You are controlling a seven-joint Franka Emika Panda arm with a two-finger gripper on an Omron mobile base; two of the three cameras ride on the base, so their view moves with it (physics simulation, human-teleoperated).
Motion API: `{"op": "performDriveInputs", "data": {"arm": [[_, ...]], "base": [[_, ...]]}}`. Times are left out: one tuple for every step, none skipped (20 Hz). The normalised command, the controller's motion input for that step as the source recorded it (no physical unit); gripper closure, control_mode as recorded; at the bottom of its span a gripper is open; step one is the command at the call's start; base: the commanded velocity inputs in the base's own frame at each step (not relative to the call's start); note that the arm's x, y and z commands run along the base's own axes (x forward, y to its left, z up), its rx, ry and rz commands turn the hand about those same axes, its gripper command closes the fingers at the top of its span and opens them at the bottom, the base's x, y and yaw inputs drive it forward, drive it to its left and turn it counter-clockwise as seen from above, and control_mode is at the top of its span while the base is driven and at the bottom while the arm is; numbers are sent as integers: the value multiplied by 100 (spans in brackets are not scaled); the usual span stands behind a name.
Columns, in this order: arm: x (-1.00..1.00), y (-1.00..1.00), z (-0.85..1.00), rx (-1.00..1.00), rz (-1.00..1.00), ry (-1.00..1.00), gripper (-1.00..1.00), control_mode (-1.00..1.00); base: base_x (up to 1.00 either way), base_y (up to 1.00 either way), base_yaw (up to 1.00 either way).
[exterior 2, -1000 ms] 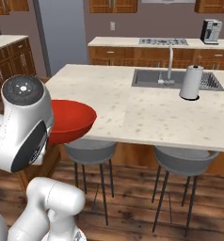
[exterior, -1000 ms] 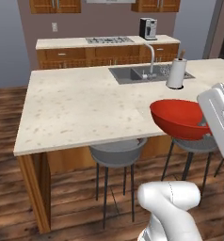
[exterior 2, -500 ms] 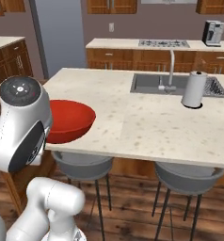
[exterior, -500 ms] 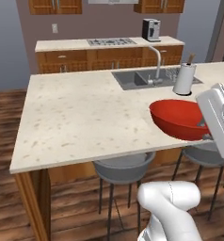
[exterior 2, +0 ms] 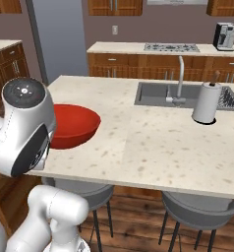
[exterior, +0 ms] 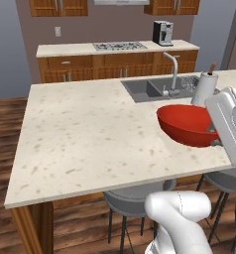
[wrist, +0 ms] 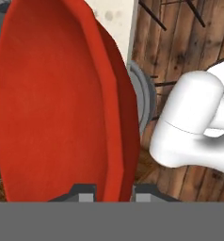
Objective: Pick up the bowls from the cabinet and place each bowl in front of a stool on the dining counter.
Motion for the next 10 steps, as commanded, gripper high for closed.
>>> {"op": "performDriveInputs", "data": {"arm": [[100,4,-19,0,0,2,100,-100],[100,0,-21,1,0,2,100,-100],[100,0,-29,1,2,1,100,-100],[100,1,-34,1,4,1,100,-100],[100,4,-41,0,5,2,100,-100],[100,4,-44,0,5,2,100,-100],[100,7,-50,0,5,2,100,-100],[100,6,-56,0,5,2,100,-100],[100,5,-61,0,6,2,100,-100],[100,9,-66,0,6,3,100,-100]], "base": [[0,0,0],[0,0,0],[0,0,0],[0,0,0],[0,0,0],[0,0,0],[0,0,0],[0,0,0],[0,0,0],[0,0,0]]}}
